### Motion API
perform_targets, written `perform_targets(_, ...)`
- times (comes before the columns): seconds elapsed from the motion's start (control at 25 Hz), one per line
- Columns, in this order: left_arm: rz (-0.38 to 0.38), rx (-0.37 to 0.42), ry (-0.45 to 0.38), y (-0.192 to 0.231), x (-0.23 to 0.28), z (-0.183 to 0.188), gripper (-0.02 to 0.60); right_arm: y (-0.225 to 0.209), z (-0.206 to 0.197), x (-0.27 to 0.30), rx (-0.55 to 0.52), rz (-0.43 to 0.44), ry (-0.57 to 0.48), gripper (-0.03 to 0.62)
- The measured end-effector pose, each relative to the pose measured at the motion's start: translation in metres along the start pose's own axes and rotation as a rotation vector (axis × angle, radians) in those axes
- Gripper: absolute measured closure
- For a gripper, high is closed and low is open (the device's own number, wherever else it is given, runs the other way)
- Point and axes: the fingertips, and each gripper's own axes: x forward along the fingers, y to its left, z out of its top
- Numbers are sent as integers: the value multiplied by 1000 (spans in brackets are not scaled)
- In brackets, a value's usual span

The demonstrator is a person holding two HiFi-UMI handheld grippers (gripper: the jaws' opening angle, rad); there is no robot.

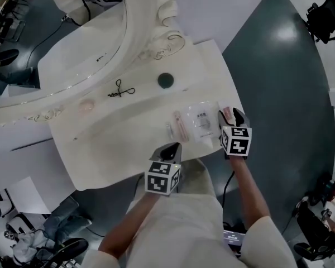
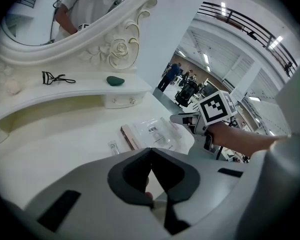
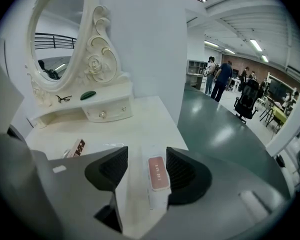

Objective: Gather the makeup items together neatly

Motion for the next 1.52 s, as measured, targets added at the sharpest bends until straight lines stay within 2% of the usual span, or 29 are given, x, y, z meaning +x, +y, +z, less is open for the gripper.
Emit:
perform_targets(0.28,13,-12,-50,4,-17,7,572,30,20,-26,-35,34,-71,414)
perform_targets(0.48,27,-27,-88,7,-33,11,572,55,30,-46,-36,84,-103,414)
perform_targets(0.72,38,-70,-132,14,-57,11,572,99,40,-72,-40,188,-152,439)
perform_targets(1.0,52,-124,-210,26,-92,17,572,155,55,-96,-98,313,-200,476)
perform_targets(1.36,101,-141,-318,41,-138,28,572,229,74,-140,-173,469,-265,497)
perform_targets(1.52,118,-125,-360,44,-153,34,572,255,80,-156,-190,525,-293,502)
